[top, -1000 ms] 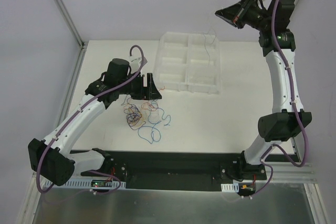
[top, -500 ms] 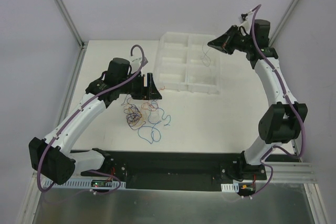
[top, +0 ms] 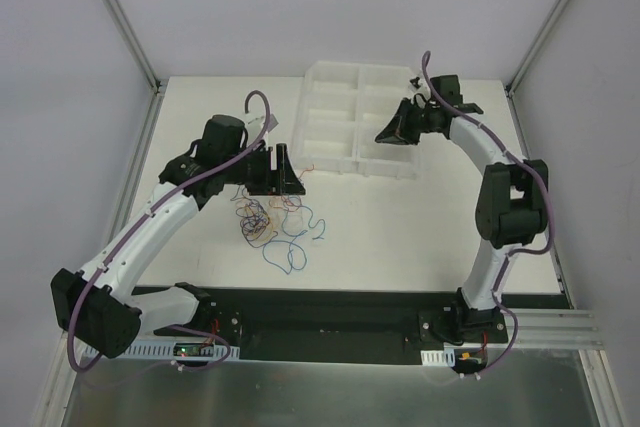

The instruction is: Untangle the cables

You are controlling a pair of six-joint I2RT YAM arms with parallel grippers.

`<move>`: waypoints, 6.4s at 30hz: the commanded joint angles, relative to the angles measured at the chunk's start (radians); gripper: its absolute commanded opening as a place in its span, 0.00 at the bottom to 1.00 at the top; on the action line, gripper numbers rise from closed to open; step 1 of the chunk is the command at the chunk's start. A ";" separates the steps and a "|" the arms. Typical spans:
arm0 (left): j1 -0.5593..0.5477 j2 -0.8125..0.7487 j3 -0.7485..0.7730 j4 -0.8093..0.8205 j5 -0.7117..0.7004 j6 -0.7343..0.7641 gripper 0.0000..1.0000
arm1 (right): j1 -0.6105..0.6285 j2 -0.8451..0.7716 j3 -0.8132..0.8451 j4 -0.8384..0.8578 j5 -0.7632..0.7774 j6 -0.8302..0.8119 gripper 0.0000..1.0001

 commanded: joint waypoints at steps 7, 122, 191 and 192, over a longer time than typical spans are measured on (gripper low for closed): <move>0.008 -0.036 -0.037 -0.029 0.026 -0.058 0.63 | 0.033 0.187 0.218 -0.268 0.267 -0.248 0.00; 0.097 0.163 0.671 -0.177 0.093 -0.319 0.48 | 0.503 -0.435 0.063 0.332 -0.146 0.149 0.00; 0.135 0.089 0.379 -0.351 0.003 0.006 0.84 | 0.320 0.324 0.523 -0.306 0.366 -0.078 0.34; 0.135 0.089 0.362 -0.349 0.006 -0.001 0.82 | 0.320 0.307 0.534 -0.331 0.368 -0.084 0.39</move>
